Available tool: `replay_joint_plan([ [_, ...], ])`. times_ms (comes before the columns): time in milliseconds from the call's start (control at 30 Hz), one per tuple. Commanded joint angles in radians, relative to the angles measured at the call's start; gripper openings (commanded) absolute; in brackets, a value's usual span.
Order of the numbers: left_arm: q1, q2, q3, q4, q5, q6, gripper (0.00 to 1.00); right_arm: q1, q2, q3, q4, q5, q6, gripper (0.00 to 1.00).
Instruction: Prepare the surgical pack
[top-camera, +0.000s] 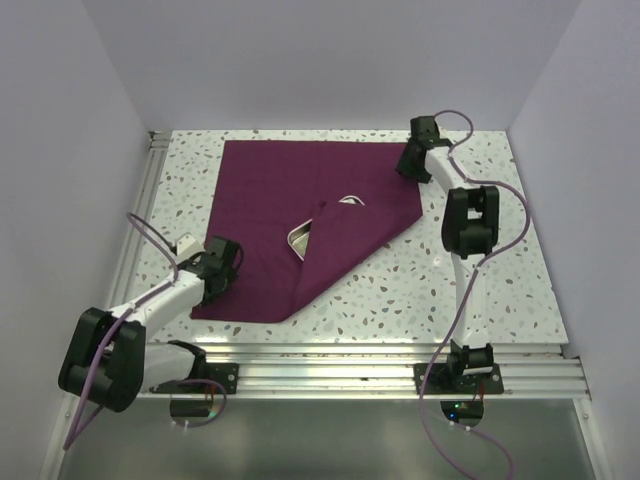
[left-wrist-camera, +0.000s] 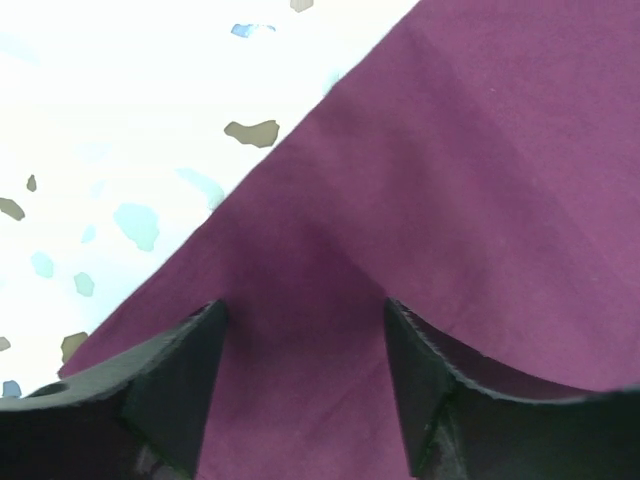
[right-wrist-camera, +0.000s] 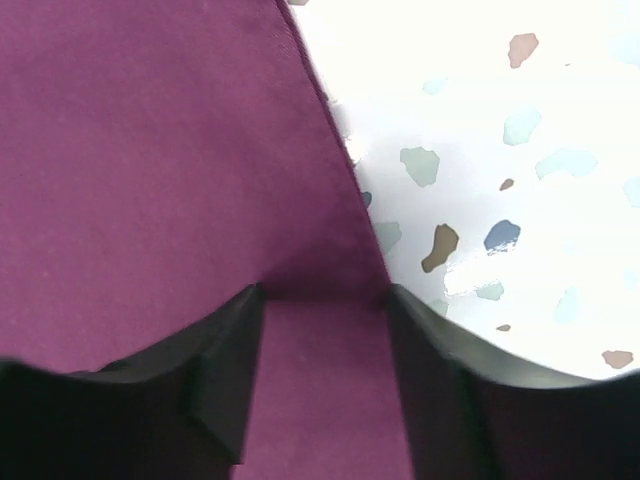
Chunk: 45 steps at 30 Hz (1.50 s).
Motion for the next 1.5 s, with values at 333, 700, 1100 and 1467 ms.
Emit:
replay_joint_plan([
  [333, 0.044, 0.090, 0.052, 0.130, -0.020, 0.020, 0.45, -0.002, -0.068, -0.089, -0.026, 0.129, 0.015, 0.00],
  [700, 0.051, 0.330, 0.258, 0.159, -0.028, 0.063, 0.40, -0.095, -0.422, -0.650, 0.074, 0.184, 0.239, 0.00],
  [1100, 0.051, 0.555, 0.519, 0.207, -0.017, 0.173, 0.35, -0.106, -0.805, -1.184, 0.123, 0.250, 0.475, 0.00],
  [1467, 0.053, 0.531, 0.542, 0.148, -0.138, 0.201, 0.56, -0.105, -1.106, -1.286, 0.040, 0.351, 0.485, 0.55],
])
